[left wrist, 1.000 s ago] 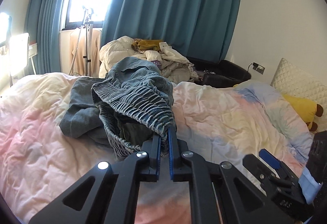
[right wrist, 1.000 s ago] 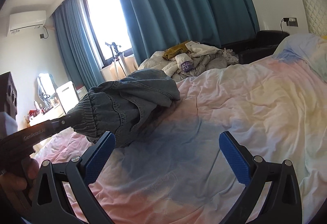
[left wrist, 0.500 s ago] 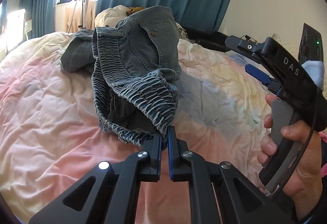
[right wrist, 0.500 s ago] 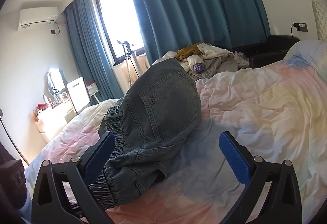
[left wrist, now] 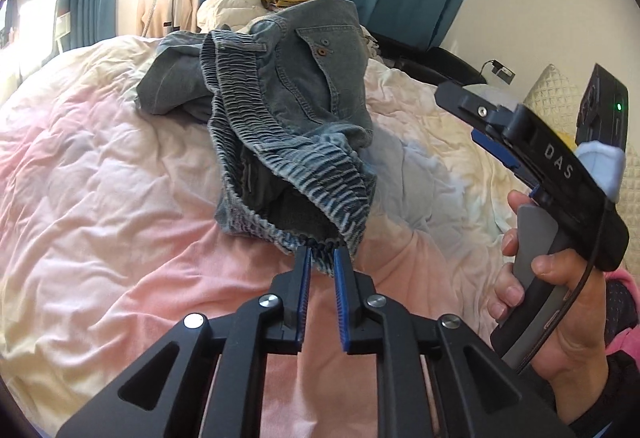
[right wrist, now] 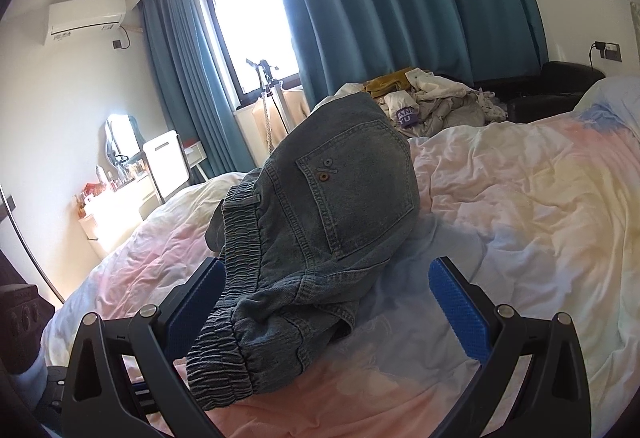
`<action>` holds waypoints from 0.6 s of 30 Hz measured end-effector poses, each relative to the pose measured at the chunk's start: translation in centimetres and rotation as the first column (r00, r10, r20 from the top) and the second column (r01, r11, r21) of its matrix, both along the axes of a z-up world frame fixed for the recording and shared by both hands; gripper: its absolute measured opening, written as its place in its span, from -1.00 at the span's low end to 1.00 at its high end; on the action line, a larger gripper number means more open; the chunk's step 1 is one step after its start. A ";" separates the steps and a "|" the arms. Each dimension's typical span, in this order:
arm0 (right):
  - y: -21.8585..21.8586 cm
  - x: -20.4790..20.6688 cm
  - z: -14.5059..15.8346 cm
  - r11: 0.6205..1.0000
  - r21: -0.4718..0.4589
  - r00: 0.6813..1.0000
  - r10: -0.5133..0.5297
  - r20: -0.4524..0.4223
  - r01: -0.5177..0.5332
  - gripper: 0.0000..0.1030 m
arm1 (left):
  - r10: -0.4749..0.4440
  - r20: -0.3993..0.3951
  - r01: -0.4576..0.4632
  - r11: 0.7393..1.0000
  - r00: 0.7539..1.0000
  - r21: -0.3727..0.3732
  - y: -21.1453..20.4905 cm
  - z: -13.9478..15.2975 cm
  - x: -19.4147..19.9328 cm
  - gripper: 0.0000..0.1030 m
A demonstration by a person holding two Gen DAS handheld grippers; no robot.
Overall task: Fold clothes
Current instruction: 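Lift the cuff with the left tool while the right tool grasps the waistband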
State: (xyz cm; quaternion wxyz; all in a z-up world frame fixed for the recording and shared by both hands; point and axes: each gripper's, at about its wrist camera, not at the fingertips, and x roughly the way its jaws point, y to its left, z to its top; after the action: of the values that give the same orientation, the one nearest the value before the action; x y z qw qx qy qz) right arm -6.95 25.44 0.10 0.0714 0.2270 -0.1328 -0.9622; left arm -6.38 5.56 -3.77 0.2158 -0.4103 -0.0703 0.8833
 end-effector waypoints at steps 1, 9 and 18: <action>-0.2 0.0 -0.1 1.000 0.003 1.000 0.005 0.003 -0.005 1.00 | 0.032 -0.013 -0.033 0.999 0.999 -0.015 -0.4 0.1 -0.2 -0.66; -0.7 -0.3 -0.4 1.000 0.006 0.999 0.029 0.014 -0.030 1.00 | 0.098 0.055 -0.099 0.995 0.994 0.013 -1.9 -1.4 -4.2 -0.50; -3.4 -0.6 -0.3 0.986 0.127 0.994 0.107 0.028 -0.109 0.99 | 0.033 0.026 -0.034 0.997 0.999 0.066 -1.4 -2.3 -6.2 -0.50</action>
State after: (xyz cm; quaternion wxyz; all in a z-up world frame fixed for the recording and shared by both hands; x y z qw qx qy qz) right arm -7.53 22.01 -0.20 0.1073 0.2483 -0.0589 -0.9609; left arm -12.57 4.16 -6.05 0.2137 -0.4124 -0.1091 0.8788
